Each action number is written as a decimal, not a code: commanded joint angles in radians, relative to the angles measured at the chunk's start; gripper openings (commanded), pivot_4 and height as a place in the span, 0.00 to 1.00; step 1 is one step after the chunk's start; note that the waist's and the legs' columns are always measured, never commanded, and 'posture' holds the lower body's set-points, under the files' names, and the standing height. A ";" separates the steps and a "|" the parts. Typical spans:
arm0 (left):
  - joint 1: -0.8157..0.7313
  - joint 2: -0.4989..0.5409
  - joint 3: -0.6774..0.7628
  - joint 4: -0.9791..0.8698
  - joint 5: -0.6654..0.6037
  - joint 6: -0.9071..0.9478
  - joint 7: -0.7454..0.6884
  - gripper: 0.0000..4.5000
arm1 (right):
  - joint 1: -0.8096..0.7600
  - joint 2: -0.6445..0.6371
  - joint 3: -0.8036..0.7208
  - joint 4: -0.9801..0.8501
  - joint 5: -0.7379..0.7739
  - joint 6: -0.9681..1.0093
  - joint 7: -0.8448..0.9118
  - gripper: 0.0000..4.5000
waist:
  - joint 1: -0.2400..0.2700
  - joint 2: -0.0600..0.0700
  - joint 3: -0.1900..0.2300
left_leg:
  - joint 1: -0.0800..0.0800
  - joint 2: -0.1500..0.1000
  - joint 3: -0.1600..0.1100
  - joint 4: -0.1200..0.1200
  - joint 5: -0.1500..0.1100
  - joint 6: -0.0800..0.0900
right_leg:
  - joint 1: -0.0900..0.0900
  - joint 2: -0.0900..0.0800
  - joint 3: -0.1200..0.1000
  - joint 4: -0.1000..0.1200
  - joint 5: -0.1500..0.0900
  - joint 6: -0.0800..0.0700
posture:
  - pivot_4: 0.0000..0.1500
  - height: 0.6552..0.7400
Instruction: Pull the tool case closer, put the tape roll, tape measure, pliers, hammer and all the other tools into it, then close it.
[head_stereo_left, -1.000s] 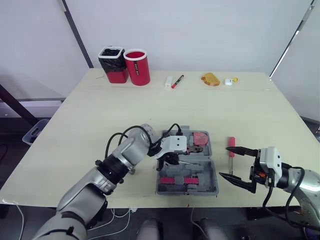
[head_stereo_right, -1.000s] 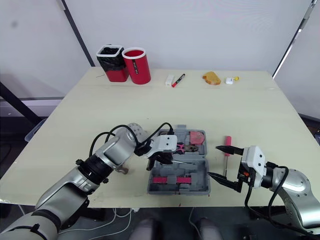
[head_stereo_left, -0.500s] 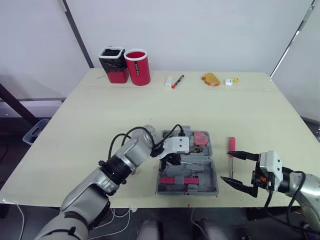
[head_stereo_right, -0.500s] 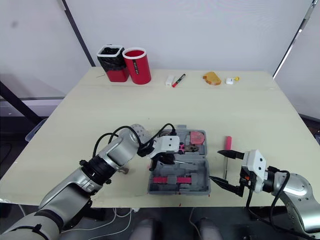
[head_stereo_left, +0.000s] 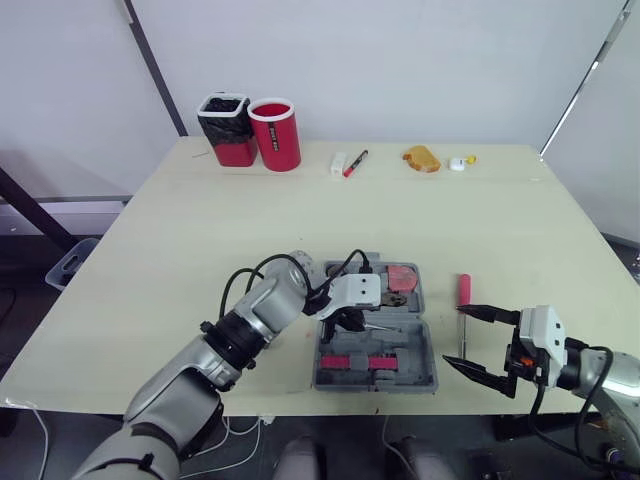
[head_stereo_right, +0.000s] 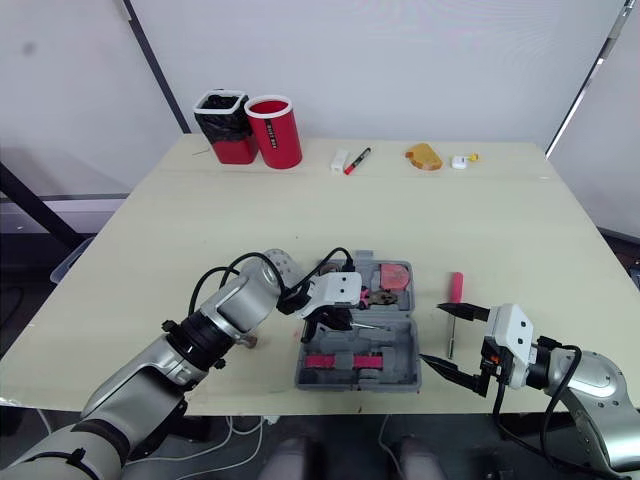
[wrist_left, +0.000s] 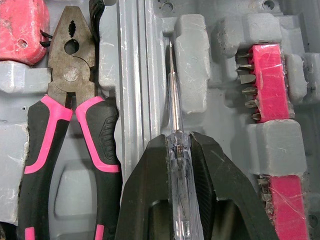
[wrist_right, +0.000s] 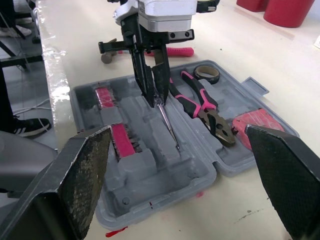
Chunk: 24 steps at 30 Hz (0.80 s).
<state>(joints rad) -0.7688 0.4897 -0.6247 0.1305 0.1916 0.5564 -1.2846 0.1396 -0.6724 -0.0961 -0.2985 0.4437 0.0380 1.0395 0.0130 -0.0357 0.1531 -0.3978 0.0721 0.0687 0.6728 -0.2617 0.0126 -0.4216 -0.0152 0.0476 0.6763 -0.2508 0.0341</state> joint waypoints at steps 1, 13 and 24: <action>0.013 0.007 0.000 -0.022 -0.010 -0.017 -0.011 0.43 | -0.012 0.001 -0.016 -0.030 0.005 -0.016 -0.007 1.00 | 0.000 0.000 0.000 | 0.000 0.000 0.000 0.000 0.000 0.000 | 0.000 0.000 0.000 0.000 0.000 0.000 | 1.00 1.00; -0.003 0.012 0.025 -0.038 -0.025 -0.028 -0.004 0.43 | -0.026 0.005 -0.009 -0.024 0.003 -0.015 -0.007 1.00 | 0.000 0.000 0.000 | 0.000 0.000 0.000 0.001 0.000 0.000 | 0.000 0.000 0.000 0.001 0.000 0.000 | 1.00 1.00; -0.031 0.041 0.172 0.005 -0.161 -0.158 -0.036 0.43 | -0.031 0.013 -0.005 -0.009 0.000 -0.024 0.000 1.00 | -0.001 0.000 0.000 | 0.000 0.000 0.000 0.001 0.000 0.000 | 0.000 0.000 0.000 0.001 0.000 0.000 | 1.00 1.00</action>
<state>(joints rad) -0.7840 0.5212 -0.4865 0.1268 0.0502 0.4260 -1.3142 0.1183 -0.6609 -0.0918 -0.2972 0.4392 0.0345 1.0391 0.0121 -0.0354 0.1529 -0.3977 0.0721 0.0683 0.6739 -0.2617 0.0126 -0.4214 -0.0151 0.0473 0.6771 -0.2507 0.0341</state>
